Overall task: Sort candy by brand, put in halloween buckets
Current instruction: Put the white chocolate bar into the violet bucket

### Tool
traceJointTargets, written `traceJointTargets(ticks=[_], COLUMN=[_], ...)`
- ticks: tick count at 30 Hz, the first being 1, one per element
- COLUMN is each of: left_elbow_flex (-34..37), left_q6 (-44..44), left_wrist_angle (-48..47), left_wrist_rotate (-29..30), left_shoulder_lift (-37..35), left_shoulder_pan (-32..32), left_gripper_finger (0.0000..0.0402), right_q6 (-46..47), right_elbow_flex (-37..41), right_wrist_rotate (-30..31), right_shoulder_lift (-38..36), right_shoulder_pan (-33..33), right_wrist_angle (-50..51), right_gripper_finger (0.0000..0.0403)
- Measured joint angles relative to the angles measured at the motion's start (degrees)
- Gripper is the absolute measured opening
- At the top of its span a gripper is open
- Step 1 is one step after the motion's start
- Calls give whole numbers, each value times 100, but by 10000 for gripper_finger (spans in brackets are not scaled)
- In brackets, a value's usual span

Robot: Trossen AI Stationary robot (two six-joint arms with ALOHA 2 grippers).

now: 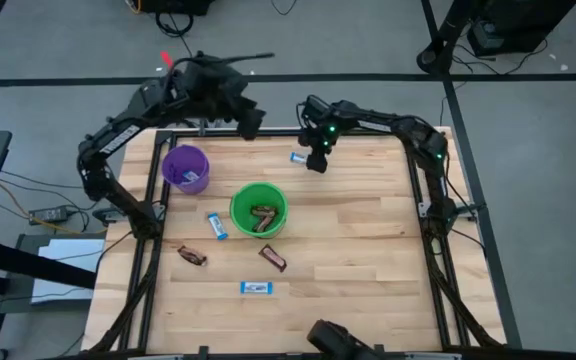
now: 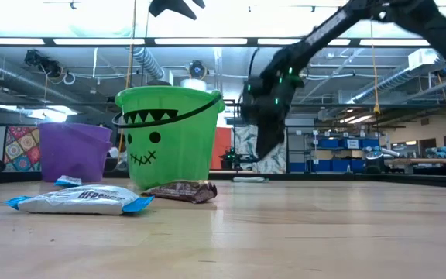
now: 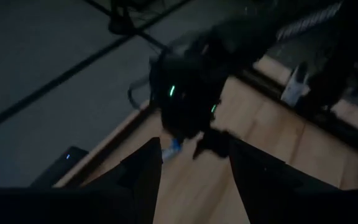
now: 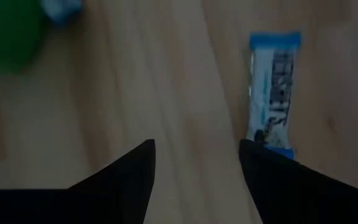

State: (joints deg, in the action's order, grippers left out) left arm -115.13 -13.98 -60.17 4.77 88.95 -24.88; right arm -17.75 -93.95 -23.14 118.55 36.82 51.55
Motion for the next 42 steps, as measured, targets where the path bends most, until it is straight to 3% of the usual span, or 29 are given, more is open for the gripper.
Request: traceJointTargets(ticks=[6, 10, 13, 18, 23, 31, 42], left_elbow_flex=[9, 9, 9, 9, 7, 7, 7], left_q6=[1, 23, -126, -478, -885, -1223, -1310], left_wrist_angle=[-634, -1136, -1254, -1309, -1320, -1350, -1298], left_wrist_rotate=[507, 632, 763, 959, 1589, 1942, 1955], left_shoulder_lift=[-20, -18, -29, -263, -516, -777, -759], left_shoulder_pan=[394, 633, 925, 1427, 1715, 1954, 2269], left_gripper_finger=[193, 193, 193, 193, 193, 193, 193], right_q6=[-562, -1295, -1326, -1318, -1329, -1305, -1096], right_elbow_flex=[-8, -11, -11, 2, 2, -6, -78], right_wrist_rotate=[751, 771, 489, 521, 482, 405, 384], right_shoulder_lift=[-978, -1126, -863, -112, 341, 621, 765], right_shoulder_pan=[-256, -280, -130, 77, 132, 142, 121], right_wrist_angle=[-236, -389, -374, -212, -141, -310, -554], right_gripper_finger=[244, 244, 244, 244, 244, 244, 244])
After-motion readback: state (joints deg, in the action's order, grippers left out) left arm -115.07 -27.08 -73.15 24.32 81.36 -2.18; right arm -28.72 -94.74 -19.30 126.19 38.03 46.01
